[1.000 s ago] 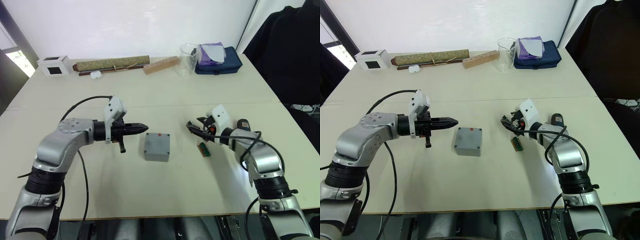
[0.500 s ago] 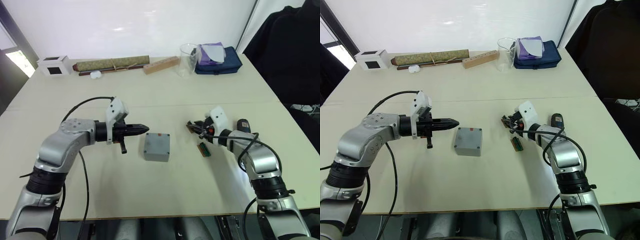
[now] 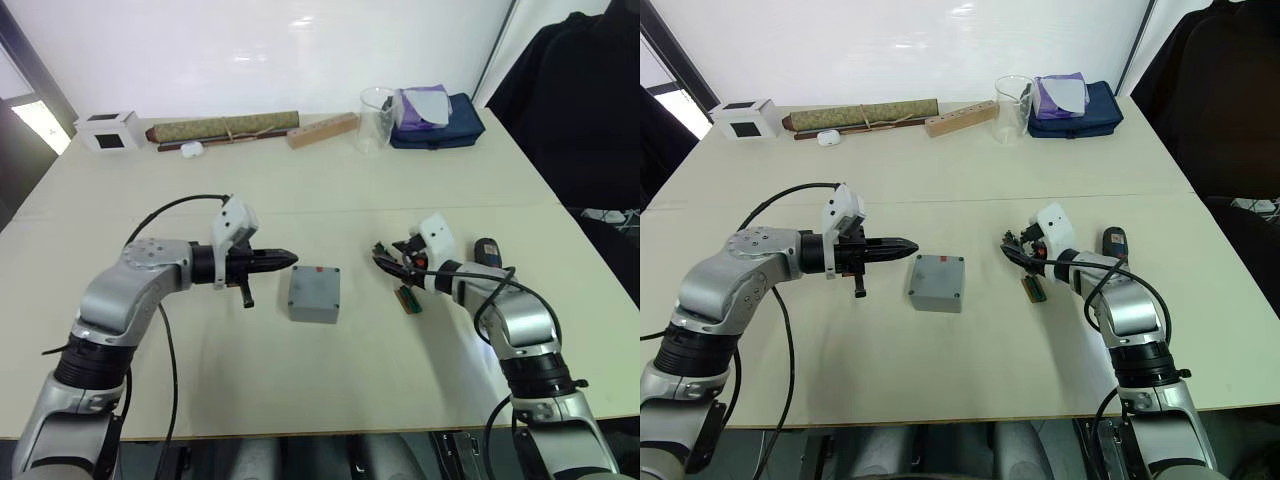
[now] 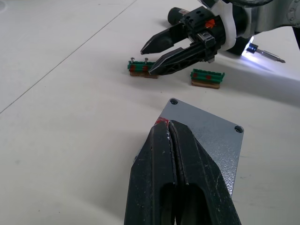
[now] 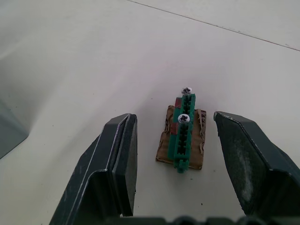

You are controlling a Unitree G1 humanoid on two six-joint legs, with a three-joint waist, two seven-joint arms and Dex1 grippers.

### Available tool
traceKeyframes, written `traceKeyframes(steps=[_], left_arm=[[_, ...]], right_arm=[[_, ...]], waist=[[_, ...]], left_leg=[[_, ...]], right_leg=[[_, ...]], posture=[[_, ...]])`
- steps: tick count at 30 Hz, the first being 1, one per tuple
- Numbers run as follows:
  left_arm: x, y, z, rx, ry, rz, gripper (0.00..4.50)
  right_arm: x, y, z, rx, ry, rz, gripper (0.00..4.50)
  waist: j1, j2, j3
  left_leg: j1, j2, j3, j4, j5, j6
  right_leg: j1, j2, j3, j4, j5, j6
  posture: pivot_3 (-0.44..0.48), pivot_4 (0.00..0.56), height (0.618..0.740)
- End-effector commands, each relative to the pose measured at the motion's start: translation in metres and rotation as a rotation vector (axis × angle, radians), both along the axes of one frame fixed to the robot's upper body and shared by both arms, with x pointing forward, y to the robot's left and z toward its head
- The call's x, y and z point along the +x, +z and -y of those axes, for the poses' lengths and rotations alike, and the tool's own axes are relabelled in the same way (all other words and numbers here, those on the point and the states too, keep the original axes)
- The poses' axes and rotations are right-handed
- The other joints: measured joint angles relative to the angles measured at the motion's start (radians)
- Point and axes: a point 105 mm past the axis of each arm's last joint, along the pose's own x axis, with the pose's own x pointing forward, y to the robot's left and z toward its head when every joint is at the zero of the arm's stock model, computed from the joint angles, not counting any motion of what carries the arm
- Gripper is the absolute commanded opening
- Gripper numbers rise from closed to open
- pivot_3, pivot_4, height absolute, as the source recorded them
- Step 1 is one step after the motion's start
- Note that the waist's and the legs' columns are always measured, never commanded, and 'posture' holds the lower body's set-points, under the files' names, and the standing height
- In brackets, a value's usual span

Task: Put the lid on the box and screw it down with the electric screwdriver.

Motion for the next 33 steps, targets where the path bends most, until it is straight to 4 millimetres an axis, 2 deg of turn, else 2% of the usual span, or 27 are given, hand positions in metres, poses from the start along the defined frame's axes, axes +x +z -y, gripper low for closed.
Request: traceKeyframes(steps=[1, 4, 7, 25, 26, 28, 33], left_arm=[[-0.0029, 0.0018, 0.0019, 0.005, -0.020, 0.024, 0.00], [-0.0029, 0.0017, 0.0019, 0.007, -0.020, 0.024, 0.00], [-0.0028, 0.0019, 0.0018, 0.007, -0.020, 0.025, 0.00], [-0.0030, -0.0028, 0.0036, 0.026, -0.031, 0.023, 0.00], [-0.0030, -0.0028, 0.0035, 0.026, -0.031, 0.023, 0.00], [-0.0032, -0.0032, 0.0034, 0.027, -0.032, 0.022, 0.00], [-0.0034, -0.0031, 0.0032, 0.026, -0.033, 0.021, 0.00]], right_arm=[[0.0041, 0.0145, -0.0011, 0.028, 0.000, 0.048, 2.84], [0.0047, 0.0143, -0.0009, 0.030, -0.004, 0.048, 2.21], [0.0050, 0.0143, -0.0007, 0.031, -0.006, 0.048, 0.96], [0.0072, 0.0162, -0.0004, 0.035, -0.015, 0.062, 0.96], [0.0072, 0.0162, -0.0005, 0.034, -0.014, 0.062, 0.44], [0.0074, 0.0165, -0.0005, 0.035, -0.016, 0.063, 0.05], [0.0066, 0.0205, 0.0002, 0.040, -0.016, 0.075, 0.05]], waist=[[0.000, 0.000, 0.000], [0.000, 0.000, 0.000], [0.000, 0.000, 0.000], [0.000, 0.000, 0.000], [0.000, 0.000, 0.000], [0.000, 0.000, 0.000], [0.000, 0.000, 0.000]], left_leg=[[0.000, 0.000, 0.000, 0.000, 0.000, 0.000], [0.000, 0.000, 0.000, 0.000, 0.000, 0.000], [0.000, 0.000, 0.000, 0.000, 0.000, 0.000], [0.000, 0.000, 0.000, 0.000, 0.000, 0.000], [0.000, 0.000, 0.000, 0.000, 0.000, 0.000], [0.000, 0.000, 0.000, 0.000, 0.000, 0.000], [0.000, 0.000, 0.000, 0.000, 0.000, 0.000]], right_leg=[[0.000, 0.000, 0.000, 0.000, 0.000, 0.000], [0.000, 0.000, 0.000, 0.000, 0.000, 0.000], [0.000, 0.000, 0.000, 0.000, 0.000, 0.000], [0.000, 0.000, 0.000, 0.000, 0.000, 0.000], [0.000, 0.000, 0.000, 0.000, 0.000, 0.000], [0.000, 0.000, 0.000, 0.000, 0.000, 0.000], [0.000, 0.000, 0.000, 0.000, 0.000, 0.000]], posture=[[0.000, 0.150, 0.740], [0.000, 0.150, 0.740], [0.000, 0.150, 0.740], [0.000, 0.150, 0.740], [0.000, 0.150, 0.740], [0.000, 0.150, 0.740], [0.000, 0.150, 0.740]])
